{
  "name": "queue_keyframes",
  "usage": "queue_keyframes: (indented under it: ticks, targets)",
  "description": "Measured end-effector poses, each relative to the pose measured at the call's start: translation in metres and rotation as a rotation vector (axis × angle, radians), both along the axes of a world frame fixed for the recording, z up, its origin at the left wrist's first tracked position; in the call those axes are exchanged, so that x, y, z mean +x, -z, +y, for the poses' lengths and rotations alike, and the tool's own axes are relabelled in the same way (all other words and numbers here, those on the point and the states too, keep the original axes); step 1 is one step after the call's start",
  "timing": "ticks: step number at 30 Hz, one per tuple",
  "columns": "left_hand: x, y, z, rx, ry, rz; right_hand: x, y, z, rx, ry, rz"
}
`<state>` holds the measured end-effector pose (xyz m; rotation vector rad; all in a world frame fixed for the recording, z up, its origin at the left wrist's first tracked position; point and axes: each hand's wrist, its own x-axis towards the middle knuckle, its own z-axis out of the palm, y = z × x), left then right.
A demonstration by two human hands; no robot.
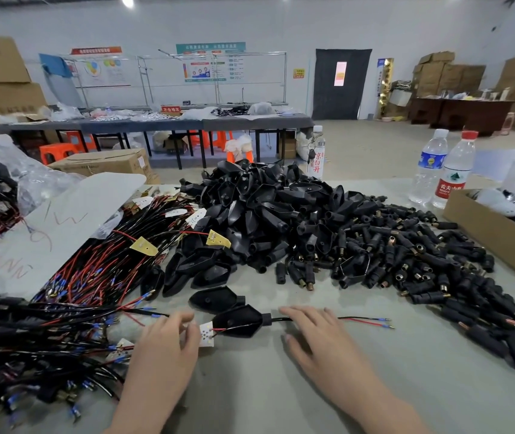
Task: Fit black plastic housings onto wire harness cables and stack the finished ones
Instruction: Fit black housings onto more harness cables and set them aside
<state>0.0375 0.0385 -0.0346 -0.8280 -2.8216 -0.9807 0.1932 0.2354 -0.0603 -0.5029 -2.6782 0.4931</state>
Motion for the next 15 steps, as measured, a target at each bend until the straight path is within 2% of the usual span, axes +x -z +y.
queue_keyframes:
  ticks: [2,8,11,15]
  targets:
    - [-0.002,-0.003,-0.004,0.094,0.055,-0.111,0.0,0.002,0.0,-0.011,-0.004,0.013]
    - [-0.001,-0.01,0.006,0.57,0.167,-0.46,0.001,0.0,0.003,-0.034,0.02,0.039]
    - [0.006,-0.006,0.015,0.639,0.172,-0.589,0.0,0.001,0.002,-0.03,0.004,0.034]
    - [0.012,-0.001,0.02,0.675,0.165,-0.63,-0.003,0.002,0.0,-0.024,-0.016,0.045]
